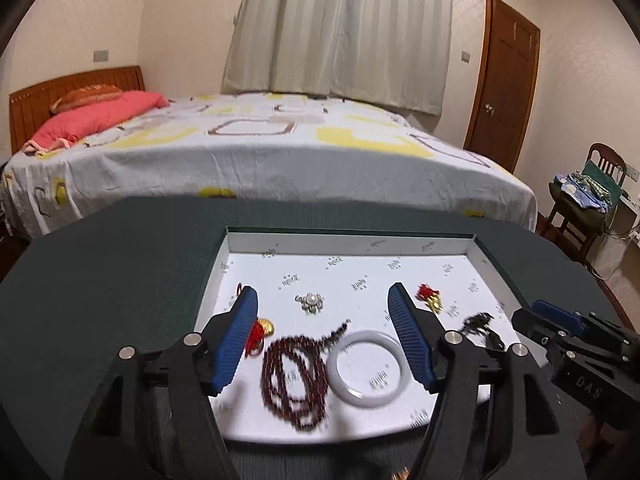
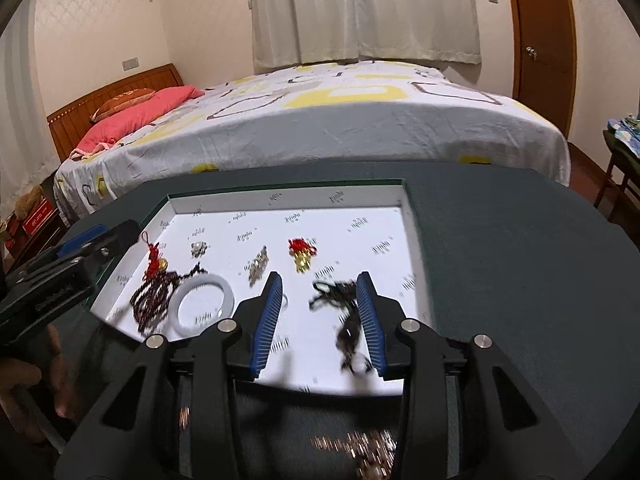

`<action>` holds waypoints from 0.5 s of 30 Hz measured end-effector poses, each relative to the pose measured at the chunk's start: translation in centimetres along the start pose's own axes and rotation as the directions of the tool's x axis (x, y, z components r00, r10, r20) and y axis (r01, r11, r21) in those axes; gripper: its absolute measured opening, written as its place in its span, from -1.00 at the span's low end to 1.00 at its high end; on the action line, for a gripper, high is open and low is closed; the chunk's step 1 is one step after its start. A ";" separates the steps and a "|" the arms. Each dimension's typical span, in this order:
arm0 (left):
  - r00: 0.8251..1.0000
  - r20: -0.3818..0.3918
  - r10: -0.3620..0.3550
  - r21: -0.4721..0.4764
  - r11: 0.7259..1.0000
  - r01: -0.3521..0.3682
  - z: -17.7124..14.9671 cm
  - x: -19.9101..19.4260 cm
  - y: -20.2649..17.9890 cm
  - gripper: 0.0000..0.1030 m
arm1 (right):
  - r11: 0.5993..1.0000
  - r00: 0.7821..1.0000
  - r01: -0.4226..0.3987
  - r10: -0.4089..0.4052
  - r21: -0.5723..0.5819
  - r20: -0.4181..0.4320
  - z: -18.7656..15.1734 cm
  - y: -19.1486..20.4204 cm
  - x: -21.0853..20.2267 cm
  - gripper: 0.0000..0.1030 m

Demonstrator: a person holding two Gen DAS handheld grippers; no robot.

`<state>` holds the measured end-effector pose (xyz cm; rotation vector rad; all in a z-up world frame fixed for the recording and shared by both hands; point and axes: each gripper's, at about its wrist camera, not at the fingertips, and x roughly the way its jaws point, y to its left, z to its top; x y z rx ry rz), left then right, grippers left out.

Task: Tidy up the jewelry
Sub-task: 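Withdraw both open tools from the box toward the gold chains and large brooch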

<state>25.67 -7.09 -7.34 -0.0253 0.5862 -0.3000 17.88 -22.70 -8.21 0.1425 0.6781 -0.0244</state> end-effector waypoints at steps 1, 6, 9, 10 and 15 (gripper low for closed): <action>1.000 0.008 0.004 0.002 1.000 -0.004 -0.4 -0.8 -0.2 0.28 | 1.000 1.000 0.007 -0.007 -0.002 0.003 -0.3 -0.1 -0.5 -0.25; 1.000 0.004 0.004 -0.024 1.000 -0.004 -2.1 -2.8 -0.4 0.29 | 0.999 0.999 0.048 -0.048 -0.004 -0.002 -2.3 -0.9 -2.7 -0.13; 1.000 -0.014 0.003 -0.046 0.999 -0.004 -3.2 -3.7 -0.5 0.29 | 0.998 0.998 0.063 -0.063 0.002 -0.019 -3.6 -1.5 -3.5 -0.13; 1.000 -0.018 0.005 -0.049 0.999 -0.006 -3.5 -3.9 -0.5 0.29 | 0.998 0.997 0.068 -0.068 0.004 -0.027 -4.1 -1.6 -3.7 -0.13; 0.999 -0.037 0.017 -0.054 0.998 -0.019 -5.2 -5.0 -0.5 0.29 | 0.997 0.995 0.077 -0.076 0.017 -0.059 -6.1 -2.2 -4.6 -0.13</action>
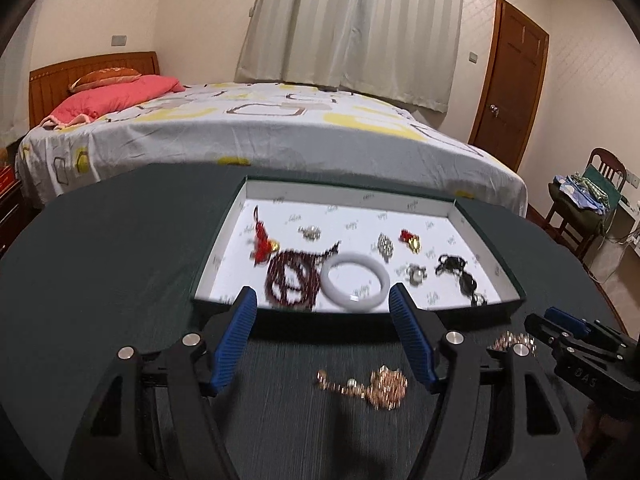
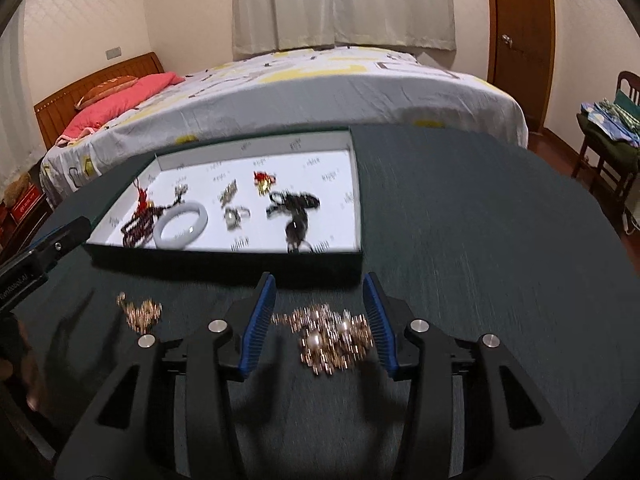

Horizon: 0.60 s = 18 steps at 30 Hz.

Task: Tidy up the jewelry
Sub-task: 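Withdraw both open tools from the box toward the gold chains and large brooch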

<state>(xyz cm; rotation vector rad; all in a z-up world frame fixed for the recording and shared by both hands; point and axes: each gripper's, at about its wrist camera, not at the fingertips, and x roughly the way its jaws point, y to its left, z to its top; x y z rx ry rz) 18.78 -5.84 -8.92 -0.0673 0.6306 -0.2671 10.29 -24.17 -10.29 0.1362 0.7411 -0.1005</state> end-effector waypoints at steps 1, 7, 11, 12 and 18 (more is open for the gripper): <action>1.000 -0.004 0.003 -0.001 1.000 -0.003 -0.2 -0.1 0.1 0.29 | 1.000 1.000 0.001 -0.001 0.001 -0.003 -0.3 -0.1 -0.1 -0.13; 0.999 -0.030 0.015 -0.012 1.000 -0.015 -1.6 -0.8 0.3 0.29 | 1.000 1.000 0.008 -0.008 -0.011 -0.028 -1.1 0.0 -0.2 -0.13; 0.999 -0.045 0.020 -0.012 1.000 -0.021 -2.4 -1.1 0.4 0.29 | 1.000 0.998 0.016 -0.016 -0.005 -0.056 -1.2 -0.2 0.5 -0.08; 0.999 -0.049 0.020 -0.013 1.000 -0.021 -2.5 -1.0 0.4 0.29 | 1.000 0.997 0.022 -0.023 -0.011 -0.070 -1.2 -0.3 0.8 0.01; 0.997 -0.069 0.018 -0.019 1.000 -0.020 -2.8 -0.6 0.4 0.29 | 0.999 0.992 0.041 -0.044 -0.027 -0.117 -1.2 -0.4 2.3 0.02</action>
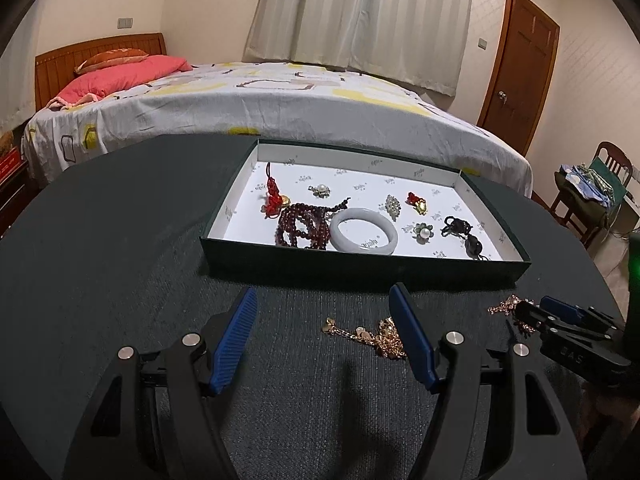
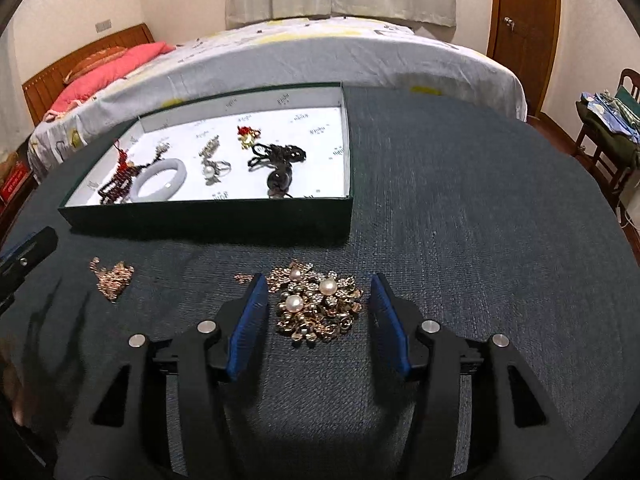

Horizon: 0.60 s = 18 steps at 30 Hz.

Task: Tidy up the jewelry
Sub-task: 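Withdraw both open tools from the box toward the gold chains and large brooch, then grasp the large pearl rhinestone brooch with the right tool while the left tool grasps a gold chain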

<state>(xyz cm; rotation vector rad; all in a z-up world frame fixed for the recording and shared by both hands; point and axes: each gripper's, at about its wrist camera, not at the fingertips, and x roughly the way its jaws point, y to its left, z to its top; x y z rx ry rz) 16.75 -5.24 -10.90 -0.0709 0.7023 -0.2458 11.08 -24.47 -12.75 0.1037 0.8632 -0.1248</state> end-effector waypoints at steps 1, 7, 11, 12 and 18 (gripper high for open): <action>1.000 -0.002 0.000 -0.001 1.000 0.000 0.0 0.0 0.0 0.29 | 1.000 1.000 -0.001 0.001 -0.001 -0.007 0.0 0.0 0.2 0.02; 1.000 -0.018 -0.004 -0.012 1.000 0.004 -0.3 0.4 0.2 0.29 | 1.000 0.999 -0.001 0.000 -0.030 -0.037 -0.2 0.4 0.6 -0.01; 1.000 -0.026 -0.008 -0.014 1.000 0.008 -0.4 0.6 0.1 0.29 | 0.999 0.999 0.000 -0.001 -0.037 -0.035 -0.5 0.3 0.3 -0.14; 1.000 -0.027 -0.009 -0.015 1.000 0.008 -0.4 0.6 0.1 0.29 | 0.999 0.999 -0.002 0.001 -0.037 -0.032 -0.5 0.3 0.2 -0.16; 0.999 -0.030 -0.013 -0.015 1.000 0.012 -0.4 0.6 0.0 0.29 | 0.999 1.000 -0.026 0.025 -0.032 -0.010 -0.5 0.6 -0.6 -0.29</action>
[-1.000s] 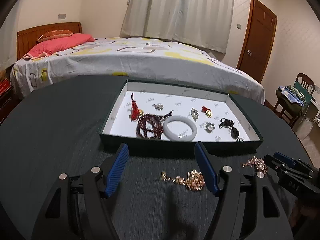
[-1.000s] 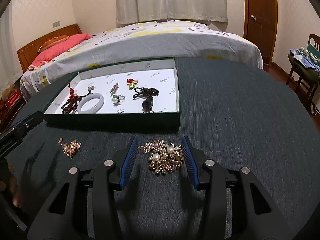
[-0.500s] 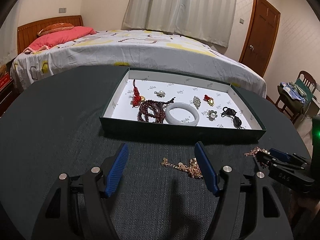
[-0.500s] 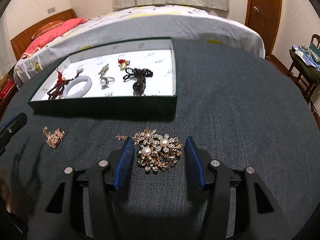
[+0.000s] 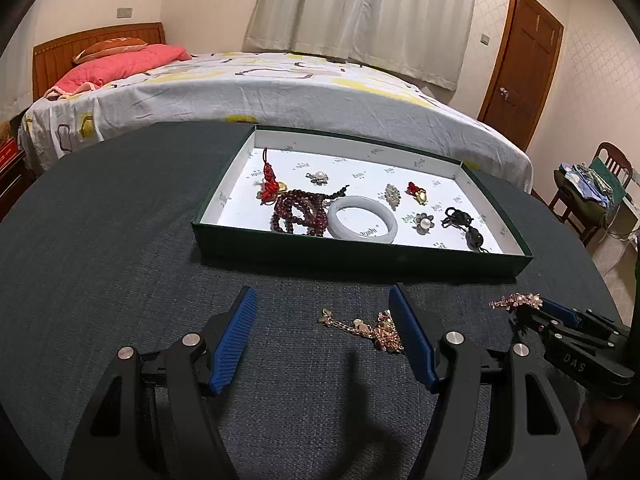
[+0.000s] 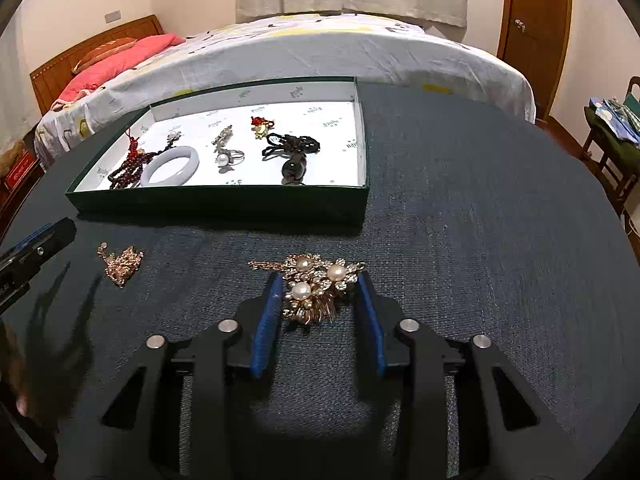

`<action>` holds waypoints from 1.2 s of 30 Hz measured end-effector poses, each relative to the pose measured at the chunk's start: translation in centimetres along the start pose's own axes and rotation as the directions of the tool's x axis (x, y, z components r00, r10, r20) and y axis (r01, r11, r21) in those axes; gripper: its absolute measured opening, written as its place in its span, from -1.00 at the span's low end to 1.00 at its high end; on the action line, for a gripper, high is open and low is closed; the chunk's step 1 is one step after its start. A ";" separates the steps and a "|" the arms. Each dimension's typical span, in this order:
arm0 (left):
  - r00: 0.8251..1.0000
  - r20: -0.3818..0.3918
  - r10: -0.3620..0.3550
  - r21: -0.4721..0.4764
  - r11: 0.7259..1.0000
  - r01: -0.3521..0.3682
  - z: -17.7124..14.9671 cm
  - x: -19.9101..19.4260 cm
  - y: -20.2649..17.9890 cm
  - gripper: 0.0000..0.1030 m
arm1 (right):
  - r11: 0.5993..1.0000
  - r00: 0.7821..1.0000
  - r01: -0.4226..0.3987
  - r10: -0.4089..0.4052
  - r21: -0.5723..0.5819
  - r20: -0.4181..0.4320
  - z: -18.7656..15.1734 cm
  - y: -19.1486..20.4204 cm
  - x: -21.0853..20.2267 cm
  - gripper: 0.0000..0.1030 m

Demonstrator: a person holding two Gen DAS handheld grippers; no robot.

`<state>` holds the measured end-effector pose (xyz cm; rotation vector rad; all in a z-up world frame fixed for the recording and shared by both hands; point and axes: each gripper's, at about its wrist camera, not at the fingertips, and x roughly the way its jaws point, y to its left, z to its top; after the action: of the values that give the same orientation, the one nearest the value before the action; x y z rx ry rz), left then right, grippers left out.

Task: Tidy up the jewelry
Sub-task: 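Grasp the large pearl rhinestone brooch with the right tool while the left tool grasps a gold chain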

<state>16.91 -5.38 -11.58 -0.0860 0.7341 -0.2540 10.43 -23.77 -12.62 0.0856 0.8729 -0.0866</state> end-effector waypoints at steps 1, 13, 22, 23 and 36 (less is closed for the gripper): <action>1.000 -0.002 -0.001 0.001 1.000 0.001 0.0 0.0 0.0 0.29 | 1.000 1.000 -0.006 0.006 0.002 -0.001 -0.1 0.0 0.0 -0.29; 0.999 -0.025 -0.030 0.011 0.999 0.030 -0.2 0.7 -1.1 0.29 | 1.000 0.999 -0.025 0.024 0.016 0.037 0.4 0.0 -1.1 -0.29; 0.992 -0.105 -0.065 0.045 0.997 0.070 -0.4 2.7 -3.0 0.29 | 0.999 0.998 -0.047 0.045 0.025 0.045 0.3 -0.3 -1.5 -0.29; 0.991 -0.113 -0.069 0.042 0.996 0.074 -0.4 2.9 -3.0 0.28 | 0.998 0.998 -0.049 0.048 0.027 0.045 0.3 -0.4 -1.5 -0.29; 0.983 -0.162 -0.087 0.093 0.990 0.103 -1.1 3.5 -3.9 -0.44 | 0.996 0.996 -0.078 0.075 0.048 0.046 0.1 -0.7 -1.4 -0.28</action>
<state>17.92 -10.01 -14.03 -0.0050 0.8747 -0.3923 9.52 -24.45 -11.57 0.1628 0.8226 -0.0382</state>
